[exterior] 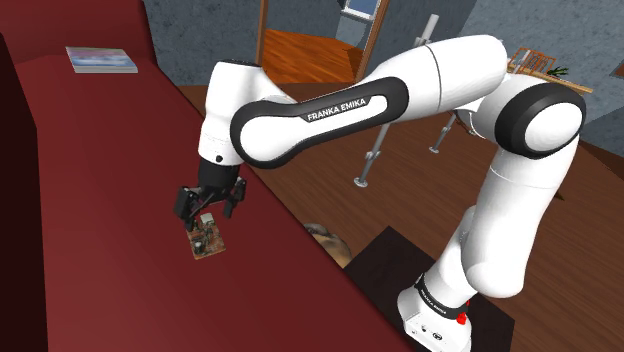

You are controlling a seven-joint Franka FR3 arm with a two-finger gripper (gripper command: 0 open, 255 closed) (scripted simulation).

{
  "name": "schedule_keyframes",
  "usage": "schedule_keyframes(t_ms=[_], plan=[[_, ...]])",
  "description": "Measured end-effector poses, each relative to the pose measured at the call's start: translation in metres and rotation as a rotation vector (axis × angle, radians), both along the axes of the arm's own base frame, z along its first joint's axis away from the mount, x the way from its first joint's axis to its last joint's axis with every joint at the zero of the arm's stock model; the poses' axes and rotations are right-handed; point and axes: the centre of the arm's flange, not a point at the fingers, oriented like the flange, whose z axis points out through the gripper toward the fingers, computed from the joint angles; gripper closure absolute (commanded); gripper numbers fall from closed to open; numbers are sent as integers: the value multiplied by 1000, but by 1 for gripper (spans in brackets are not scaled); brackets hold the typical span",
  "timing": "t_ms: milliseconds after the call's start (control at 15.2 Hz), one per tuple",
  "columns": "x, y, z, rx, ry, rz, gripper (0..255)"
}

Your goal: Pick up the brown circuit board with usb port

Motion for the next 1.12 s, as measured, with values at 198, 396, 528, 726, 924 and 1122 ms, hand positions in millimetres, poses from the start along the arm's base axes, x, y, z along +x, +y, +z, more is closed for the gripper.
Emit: schedule_keyframes(t_ms=[198, 396, 528, 726, 924, 1122], plan=[[0, 0, -1, 1, -1, 0, 255], [0, 0, -1, 1, -1, 0, 255], [0, 0, -1, 1, -1, 0, 255], [0, 1, 1, 1, -1, 0, 255], [0, 1, 13, 0, -1, 0, 255], [1, 0, 29, 0, -1, 0, 255]])
